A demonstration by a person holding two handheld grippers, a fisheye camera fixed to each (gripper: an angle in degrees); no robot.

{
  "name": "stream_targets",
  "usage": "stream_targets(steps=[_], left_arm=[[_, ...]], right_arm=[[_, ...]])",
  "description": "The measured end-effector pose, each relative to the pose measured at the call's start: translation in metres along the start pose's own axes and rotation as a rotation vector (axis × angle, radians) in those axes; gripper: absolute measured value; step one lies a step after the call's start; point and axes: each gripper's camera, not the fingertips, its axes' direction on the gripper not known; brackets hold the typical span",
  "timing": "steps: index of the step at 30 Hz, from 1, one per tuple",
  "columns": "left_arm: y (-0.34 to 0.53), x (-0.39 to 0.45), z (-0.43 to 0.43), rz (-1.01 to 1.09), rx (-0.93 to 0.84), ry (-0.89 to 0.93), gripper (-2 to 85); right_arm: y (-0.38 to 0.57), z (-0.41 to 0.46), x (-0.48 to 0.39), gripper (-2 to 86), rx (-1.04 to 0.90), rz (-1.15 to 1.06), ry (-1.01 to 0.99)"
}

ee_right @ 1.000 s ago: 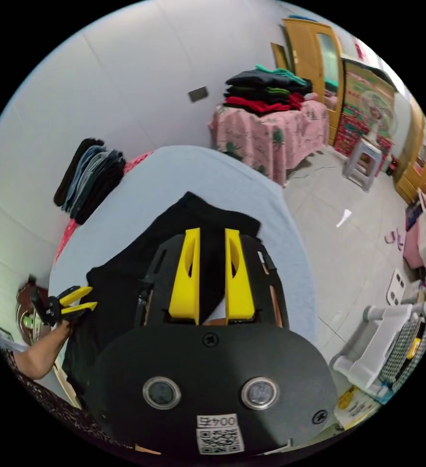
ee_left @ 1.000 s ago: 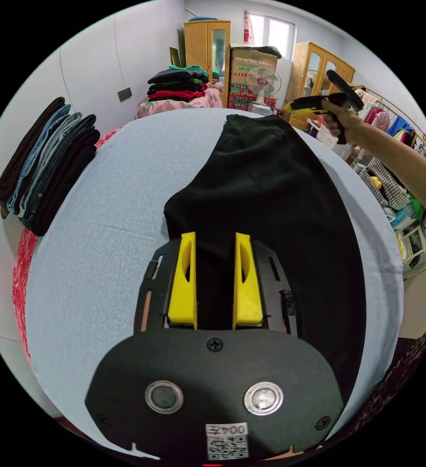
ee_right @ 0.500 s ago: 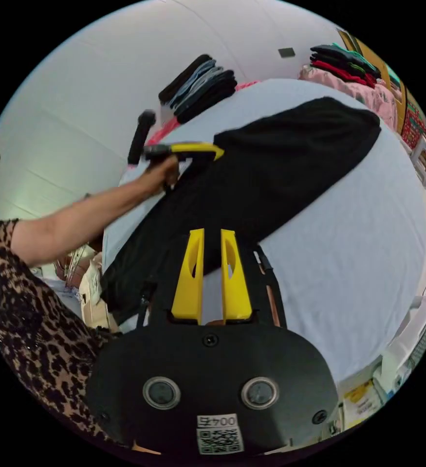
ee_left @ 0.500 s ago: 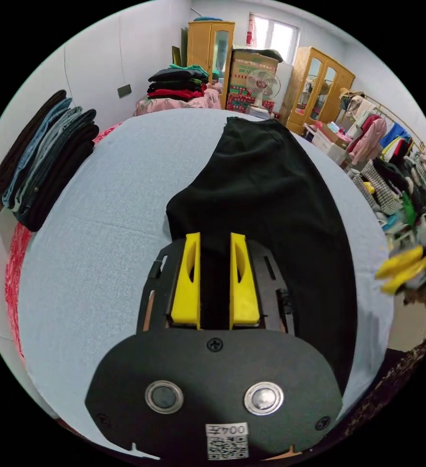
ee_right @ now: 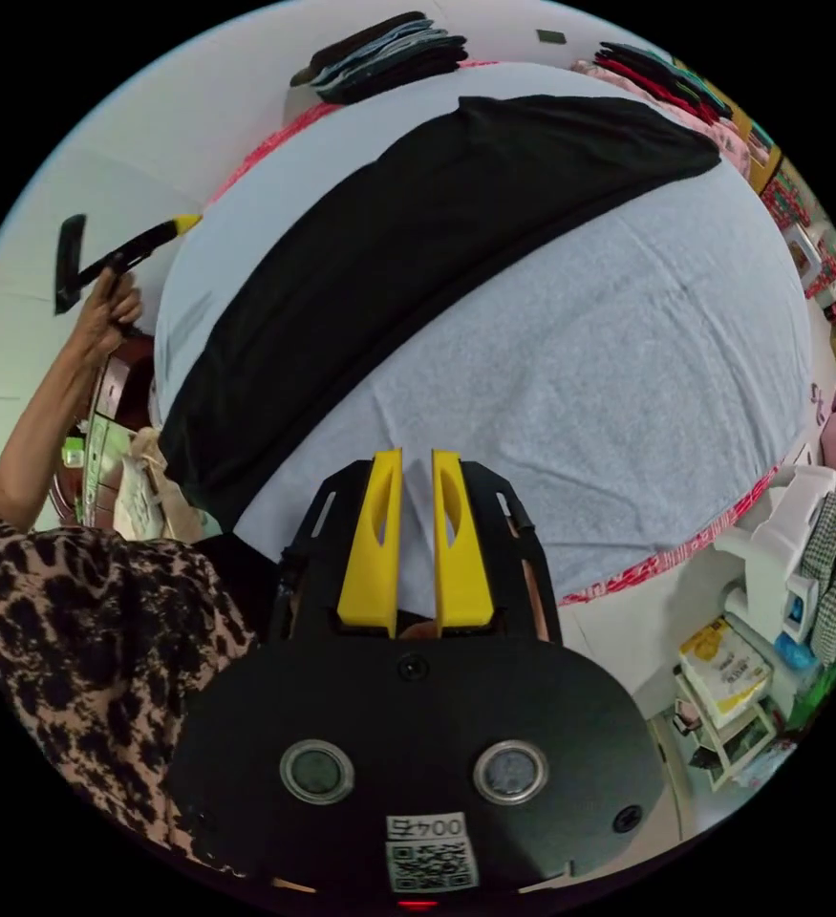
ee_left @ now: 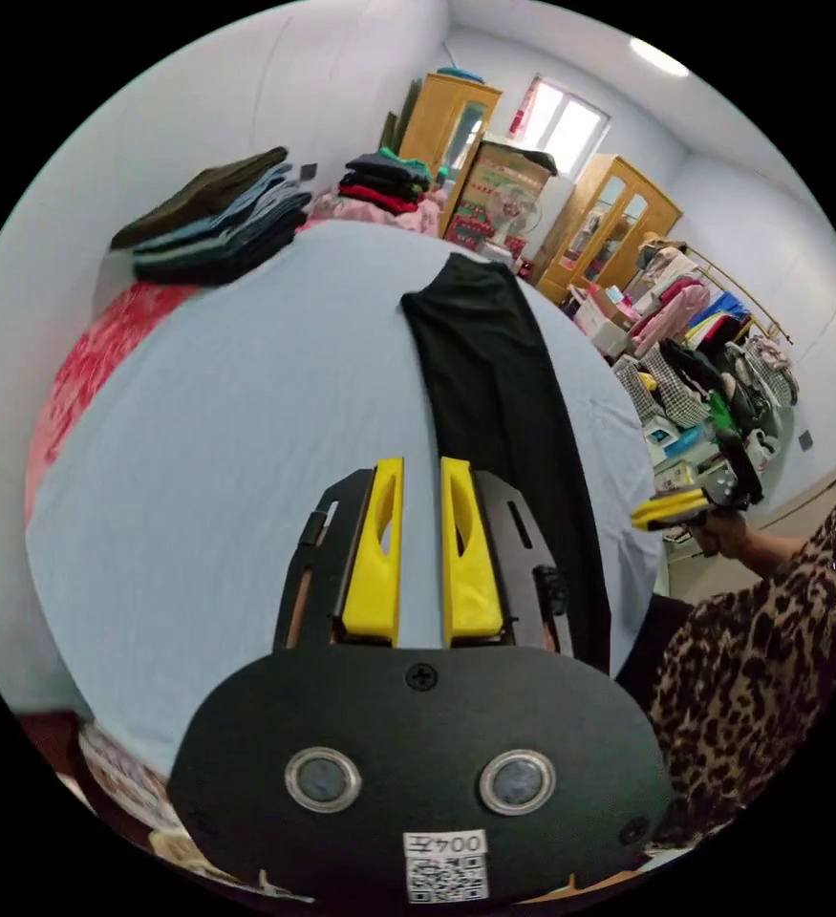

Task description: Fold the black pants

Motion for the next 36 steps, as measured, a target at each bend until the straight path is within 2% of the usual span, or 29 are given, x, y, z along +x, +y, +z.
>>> stream_targets(steps=[7, 10, 13, 16, 18, 20, 24, 29, 32, 36], left_arm=[[0.199, 0.021, -0.024, -0.261, -0.116, 0.024, 7.4], [0.241, 0.048, -0.021, -0.278, -0.101, 0.078, 8.8], [0.261, 0.073, -0.006, -0.255, -0.123, 0.04, 10.6], [0.272, 0.091, 0.014, -0.234, -0.159, 0.035, 12.0], [0.28, 0.101, 0.026, -0.214, -0.21, 0.002, 12.4], [0.29, 0.108, 0.035, -0.199, -0.237, -0.017, 12.3], [0.317, 0.121, 0.047, -0.201, -0.271, -0.062, 5.6], [0.343, 0.164, 0.035, -0.035, -0.233, -0.097, 1.7], [0.365, 0.199, 0.034, 0.141, -0.244, -0.089, 1.1], [0.402, 0.243, 0.041, 0.466, -0.247, -0.197, 0.9]], right_arm=[[0.004, 0.077, -0.023, 6.0, -0.051, -0.063, 0.089], [0.004, 0.106, -0.021, 4.1, -0.041, -0.072, 0.127], [0.005, 0.134, -0.01, 3.7, -0.024, -0.063, 0.065], [0.007, 0.161, 0.007, 4.6, -0.016, -0.039, -0.044], [0.012, 0.176, 0.019, 5.1, 0.025, -0.047, -0.257], [0.023, 0.182, 0.02, 5.2, 0.119, -0.035, -0.39], [0.045, 0.221, 0.004, 5.7, 0.16, -0.03, -0.584], [0.067, 0.294, -0.011, 8.1, 0.117, 0.093, -0.832], [0.08, 0.343, -0.017, 10.0, 0.094, 0.225, -0.982], [0.091, 0.406, -0.033, 13.1, 0.087, 0.387, -1.038]])
